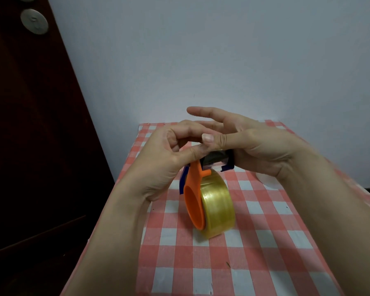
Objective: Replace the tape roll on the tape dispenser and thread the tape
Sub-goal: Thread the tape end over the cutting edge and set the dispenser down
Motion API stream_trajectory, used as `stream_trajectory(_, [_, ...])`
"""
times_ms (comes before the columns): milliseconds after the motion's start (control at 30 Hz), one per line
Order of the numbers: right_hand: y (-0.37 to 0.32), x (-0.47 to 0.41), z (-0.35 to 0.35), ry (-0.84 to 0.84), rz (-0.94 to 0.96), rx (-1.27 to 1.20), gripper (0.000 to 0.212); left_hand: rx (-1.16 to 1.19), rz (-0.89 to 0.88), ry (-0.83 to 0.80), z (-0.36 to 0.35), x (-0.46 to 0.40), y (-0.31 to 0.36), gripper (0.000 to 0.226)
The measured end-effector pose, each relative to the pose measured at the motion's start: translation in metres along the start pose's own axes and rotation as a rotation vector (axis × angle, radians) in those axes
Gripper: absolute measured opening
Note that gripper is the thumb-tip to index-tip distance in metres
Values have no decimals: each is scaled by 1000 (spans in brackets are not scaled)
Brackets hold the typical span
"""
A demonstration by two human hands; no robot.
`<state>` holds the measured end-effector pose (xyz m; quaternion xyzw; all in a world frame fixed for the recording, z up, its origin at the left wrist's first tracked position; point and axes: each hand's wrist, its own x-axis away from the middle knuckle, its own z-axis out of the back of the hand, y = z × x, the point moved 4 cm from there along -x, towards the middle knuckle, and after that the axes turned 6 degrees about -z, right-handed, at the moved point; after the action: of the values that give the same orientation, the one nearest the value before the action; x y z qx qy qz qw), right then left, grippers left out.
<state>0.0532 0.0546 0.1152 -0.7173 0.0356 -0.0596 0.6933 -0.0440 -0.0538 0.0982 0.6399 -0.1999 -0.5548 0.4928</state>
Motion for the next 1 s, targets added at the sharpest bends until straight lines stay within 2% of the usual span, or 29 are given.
stream_trajectory(100, [-1, 0, 0, 110, 35, 29, 58, 7, 5, 20, 0, -1, -1, 20])
stream_trajectory(267, [-7, 1, 0, 397, 193, 173, 23, 31, 11, 39, -2, -1, 0, 11])
stream_trajectory(333, [-9, 4, 3, 531, 230, 224, 36, 56, 16, 65, -2, -1, 0, 11])
stream_trajectory(400, [-11, 10, 8, 594, 223, 232, 49, 57, 22, 87, -2, -1, 0, 11])
stream_trajectory(533, [-10, 20, 8, 492, 195, 443, 53, 49, 34, 79, -2, -2, -1, 15])
stream_trajectory(633, [-9, 23, 5, 451, 240, 430, 34, 55, 38, 82, -2, -1, -1, 12])
stream_trajectory(733, [-12, 25, 8, 538, 401, 395, 10, 45, 57, 94, 0, 0, -1, 12])
stream_trajectory(833, [-14, 30, 16, 659, 475, 326, 10, -19, 50, 129, 3, 1, 0, 13])
stream_trajectory(900, [-13, 32, 18, 650, 436, 317, 9, -64, 31, 144, 5, 1, 0, 19])
stream_trajectory(1000, [-4, 28, 15, 543, 299, 299, 16, -68, 32, 157, 6, 2, 0, 26])
